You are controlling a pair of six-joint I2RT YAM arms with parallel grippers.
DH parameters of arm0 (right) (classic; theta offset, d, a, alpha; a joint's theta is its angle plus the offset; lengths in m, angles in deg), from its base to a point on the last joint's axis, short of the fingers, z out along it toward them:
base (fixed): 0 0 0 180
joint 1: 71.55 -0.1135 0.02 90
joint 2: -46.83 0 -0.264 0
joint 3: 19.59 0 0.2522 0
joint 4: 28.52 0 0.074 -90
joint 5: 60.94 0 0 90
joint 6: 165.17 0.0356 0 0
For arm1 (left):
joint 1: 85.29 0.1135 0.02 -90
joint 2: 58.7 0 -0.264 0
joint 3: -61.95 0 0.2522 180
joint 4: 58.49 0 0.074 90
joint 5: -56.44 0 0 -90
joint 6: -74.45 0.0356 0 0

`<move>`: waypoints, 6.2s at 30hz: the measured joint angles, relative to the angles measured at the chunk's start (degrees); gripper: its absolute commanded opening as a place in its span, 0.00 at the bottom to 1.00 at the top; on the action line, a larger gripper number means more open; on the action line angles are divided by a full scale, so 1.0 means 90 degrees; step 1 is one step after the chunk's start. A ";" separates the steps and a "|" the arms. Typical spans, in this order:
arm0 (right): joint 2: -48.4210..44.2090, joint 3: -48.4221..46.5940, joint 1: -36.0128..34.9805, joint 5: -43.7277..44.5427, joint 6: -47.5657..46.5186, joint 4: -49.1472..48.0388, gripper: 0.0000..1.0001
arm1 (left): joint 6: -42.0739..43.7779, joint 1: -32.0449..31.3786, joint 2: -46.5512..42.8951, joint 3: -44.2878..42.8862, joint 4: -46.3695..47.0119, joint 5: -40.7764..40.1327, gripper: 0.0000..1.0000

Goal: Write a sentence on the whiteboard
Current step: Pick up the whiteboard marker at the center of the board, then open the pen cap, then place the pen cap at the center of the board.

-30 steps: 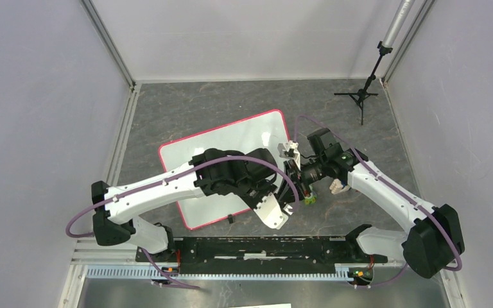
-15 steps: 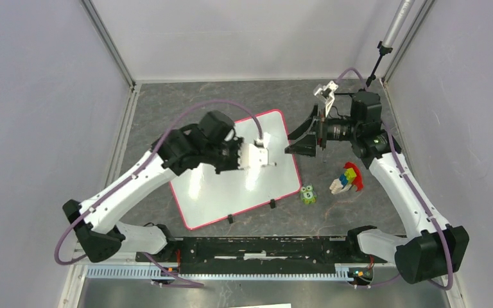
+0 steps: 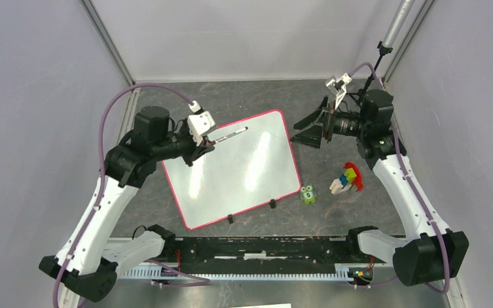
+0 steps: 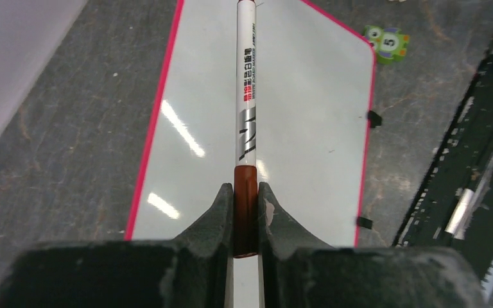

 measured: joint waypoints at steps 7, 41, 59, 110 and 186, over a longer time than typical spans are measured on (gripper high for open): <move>-0.0056 0.1360 -0.0061 -0.0491 0.1712 -0.2399 0.98 | -0.1217 0.0177 -0.0755 0.0525 0.0304 0.1192 0.02; 0.0539 0.1384 -0.1977 -0.0015 0.3944 -0.5382 0.60 | -0.3310 -0.0435 0.0085 0.0576 0.1753 0.2827 0.02; 0.0520 0.1032 -0.2055 0.0061 0.2334 -0.3317 0.56 | -0.2849 -0.0794 0.0869 -0.0330 0.0554 0.2514 0.02; 0.0464 0.0840 -0.1809 -0.0291 0.1596 -0.2538 0.00 | -0.2351 -0.0736 0.1139 -0.0335 0.0444 0.2584 0.02; 0.0556 -0.0726 -0.1005 0.1450 -0.4138 0.2684 0.00 | -0.0165 0.5595 0.5287 0.0403 -0.0202 -0.0682 0.65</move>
